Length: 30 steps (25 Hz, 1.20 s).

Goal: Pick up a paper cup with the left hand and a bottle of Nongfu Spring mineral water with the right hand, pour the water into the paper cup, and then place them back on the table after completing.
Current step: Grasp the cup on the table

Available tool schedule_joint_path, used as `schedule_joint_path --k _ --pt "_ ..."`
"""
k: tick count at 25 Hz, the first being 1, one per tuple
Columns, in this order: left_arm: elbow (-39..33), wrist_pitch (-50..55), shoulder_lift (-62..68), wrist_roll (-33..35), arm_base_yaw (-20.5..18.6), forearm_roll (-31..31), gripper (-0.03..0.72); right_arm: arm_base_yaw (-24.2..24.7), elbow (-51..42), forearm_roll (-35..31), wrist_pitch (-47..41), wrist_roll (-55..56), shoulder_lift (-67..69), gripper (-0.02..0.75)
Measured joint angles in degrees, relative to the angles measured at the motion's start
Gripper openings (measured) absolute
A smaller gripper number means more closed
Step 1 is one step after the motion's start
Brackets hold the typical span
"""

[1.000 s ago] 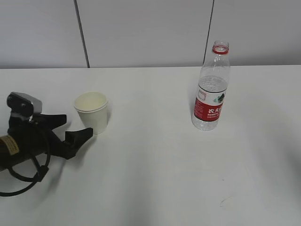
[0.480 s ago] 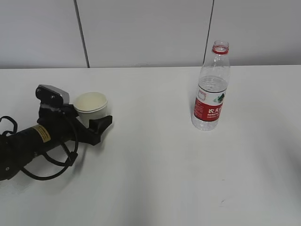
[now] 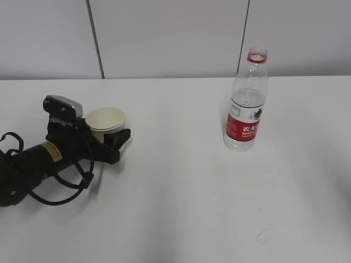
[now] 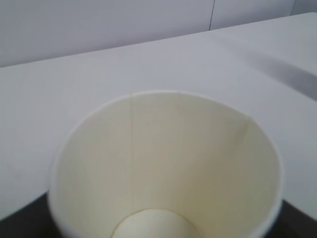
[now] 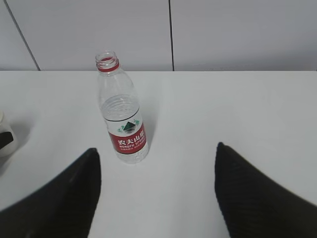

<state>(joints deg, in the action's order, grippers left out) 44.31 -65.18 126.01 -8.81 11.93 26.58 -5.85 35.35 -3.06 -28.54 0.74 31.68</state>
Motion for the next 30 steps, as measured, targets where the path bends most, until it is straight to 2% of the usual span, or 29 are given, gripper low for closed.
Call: schedule_joint_path --k 5,9,21,30 --pt "0.00 -0.04 0.00 0.00 0.00 0.00 0.414 0.00 -0.70 1.49 1.79 0.00 0.95 0.531" --pt "0.00 -0.17 0.00 0.00 0.00 0.00 0.397 0.00 -3.53 1.75 7.30 0.00 2.98 0.531" --pt "0.00 -0.17 0.00 0.00 0.00 0.00 0.391 0.00 -17.28 2.34 40.42 2.84 12.96 0.530" --pt "0.00 -0.17 0.00 0.00 0.00 0.00 0.389 0.00 -19.15 14.77 61.71 7.64 30.45 0.503"
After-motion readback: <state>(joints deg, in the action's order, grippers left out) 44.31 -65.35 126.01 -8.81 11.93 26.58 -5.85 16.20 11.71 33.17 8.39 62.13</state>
